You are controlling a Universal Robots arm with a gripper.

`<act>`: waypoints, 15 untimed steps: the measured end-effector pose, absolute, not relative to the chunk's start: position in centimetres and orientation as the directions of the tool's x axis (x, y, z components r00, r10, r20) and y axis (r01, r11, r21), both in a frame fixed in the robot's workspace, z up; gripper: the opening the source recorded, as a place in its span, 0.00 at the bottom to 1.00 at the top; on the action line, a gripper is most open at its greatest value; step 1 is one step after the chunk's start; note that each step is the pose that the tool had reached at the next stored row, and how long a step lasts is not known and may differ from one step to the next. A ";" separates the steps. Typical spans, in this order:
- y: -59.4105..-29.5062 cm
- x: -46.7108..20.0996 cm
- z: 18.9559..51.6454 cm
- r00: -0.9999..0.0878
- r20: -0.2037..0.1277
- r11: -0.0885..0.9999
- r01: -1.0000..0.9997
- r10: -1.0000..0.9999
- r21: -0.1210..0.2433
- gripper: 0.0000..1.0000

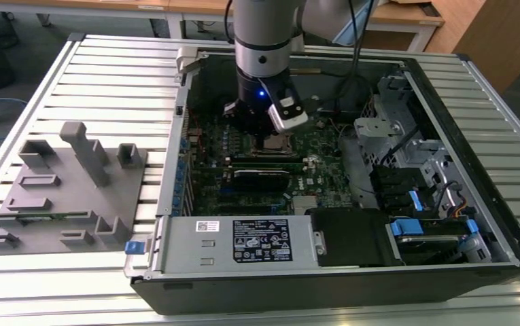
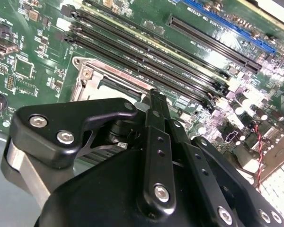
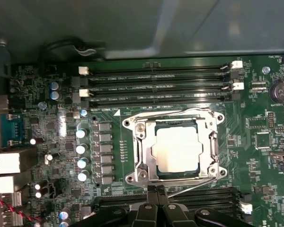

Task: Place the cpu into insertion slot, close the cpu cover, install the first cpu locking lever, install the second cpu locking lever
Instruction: 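Install the second cpu locking lever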

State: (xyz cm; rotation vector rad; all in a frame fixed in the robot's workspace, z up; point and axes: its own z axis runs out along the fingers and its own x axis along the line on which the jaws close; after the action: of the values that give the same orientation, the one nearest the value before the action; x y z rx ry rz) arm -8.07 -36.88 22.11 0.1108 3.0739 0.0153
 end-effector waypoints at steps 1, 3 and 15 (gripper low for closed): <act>-36.9 -8.2 22.1 -0.995 -0.065 0.997 0.072 0.072 0.015 0.11; -37.0 -8.2 22.1 -0.995 -0.065 0.997 0.071 0.072 0.018 0.11; -37.8 -8.3 22.1 -0.995 -0.065 0.997 0.072 0.073 0.021 0.11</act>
State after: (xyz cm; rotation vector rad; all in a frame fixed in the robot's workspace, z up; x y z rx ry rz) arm -8.25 -37.83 22.11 0.1114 3.0741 0.0284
